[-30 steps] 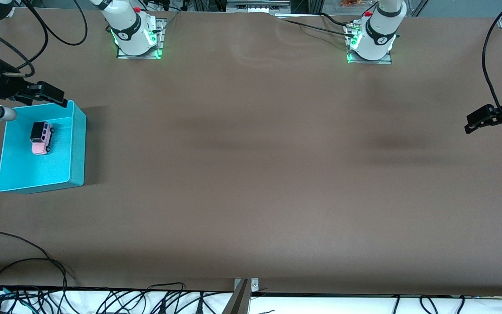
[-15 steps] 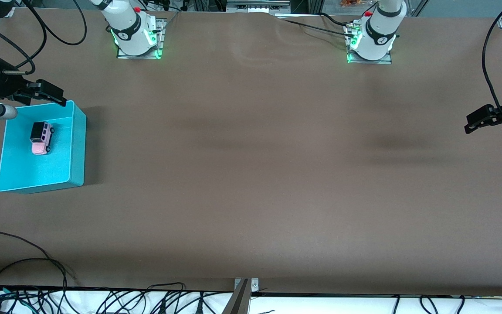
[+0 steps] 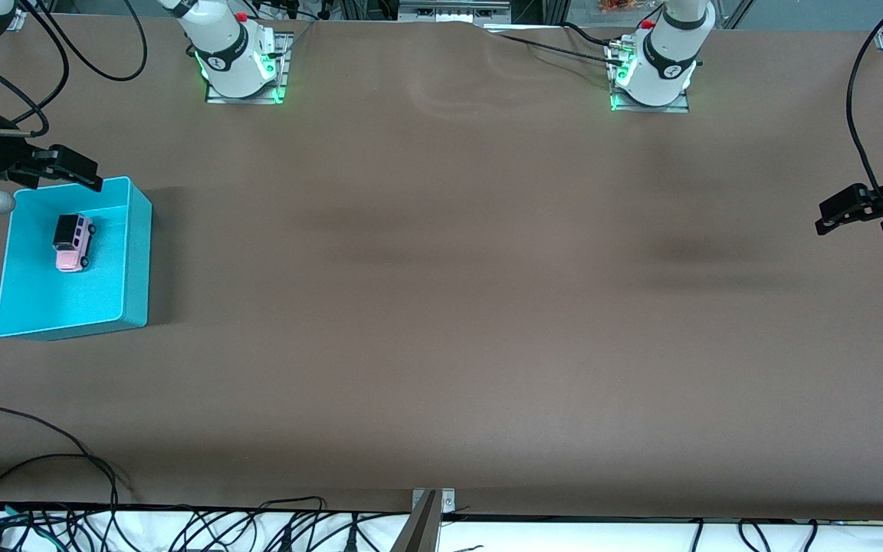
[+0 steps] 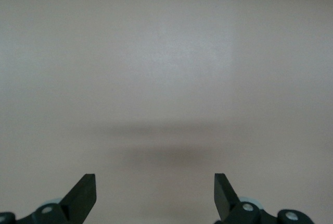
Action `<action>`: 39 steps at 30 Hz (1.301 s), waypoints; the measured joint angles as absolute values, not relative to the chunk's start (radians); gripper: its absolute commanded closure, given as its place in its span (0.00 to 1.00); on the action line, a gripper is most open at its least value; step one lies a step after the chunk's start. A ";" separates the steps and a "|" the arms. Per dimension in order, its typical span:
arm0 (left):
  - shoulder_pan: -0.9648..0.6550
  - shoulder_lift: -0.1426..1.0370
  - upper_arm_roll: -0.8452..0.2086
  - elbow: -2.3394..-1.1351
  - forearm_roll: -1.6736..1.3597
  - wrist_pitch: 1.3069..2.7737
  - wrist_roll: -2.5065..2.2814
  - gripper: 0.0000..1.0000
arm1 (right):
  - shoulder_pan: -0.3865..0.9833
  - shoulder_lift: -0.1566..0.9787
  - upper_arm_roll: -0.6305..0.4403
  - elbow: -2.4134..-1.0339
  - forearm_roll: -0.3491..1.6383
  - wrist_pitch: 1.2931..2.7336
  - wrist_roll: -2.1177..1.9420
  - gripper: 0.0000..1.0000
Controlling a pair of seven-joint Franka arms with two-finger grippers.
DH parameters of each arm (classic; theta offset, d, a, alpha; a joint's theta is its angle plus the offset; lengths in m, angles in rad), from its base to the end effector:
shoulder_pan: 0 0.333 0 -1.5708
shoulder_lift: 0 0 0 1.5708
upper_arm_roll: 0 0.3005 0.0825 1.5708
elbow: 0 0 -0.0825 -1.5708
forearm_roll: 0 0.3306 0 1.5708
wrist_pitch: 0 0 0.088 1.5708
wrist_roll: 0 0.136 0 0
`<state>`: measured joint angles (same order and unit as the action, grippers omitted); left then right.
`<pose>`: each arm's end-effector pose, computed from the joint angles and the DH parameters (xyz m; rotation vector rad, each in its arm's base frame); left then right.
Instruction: Wind and store pink jeep toy
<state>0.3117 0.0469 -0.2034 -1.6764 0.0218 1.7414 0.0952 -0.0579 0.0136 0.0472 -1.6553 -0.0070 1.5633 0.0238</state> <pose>0.5225 0.0614 0.5267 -3.1275 -0.0155 -0.0278 0.4968 -0.0064 0.5376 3.1297 -0.0535 -0.1653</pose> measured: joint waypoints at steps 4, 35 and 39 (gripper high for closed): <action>0.312 0.047 -0.203 -1.676 0.021 1.742 0.095 0.00 | -0.059 0.014 0.029 -1.651 -0.009 1.563 0.000 0.00; 0.312 0.047 -0.209 -1.676 0.021 1.741 0.095 0.00 | -0.052 0.017 0.019 -1.579 0.002 1.547 -0.018 0.00; 0.312 0.047 -0.209 -1.676 0.021 1.741 0.095 0.00 | -0.051 0.017 0.020 -1.562 0.003 1.547 -0.018 0.00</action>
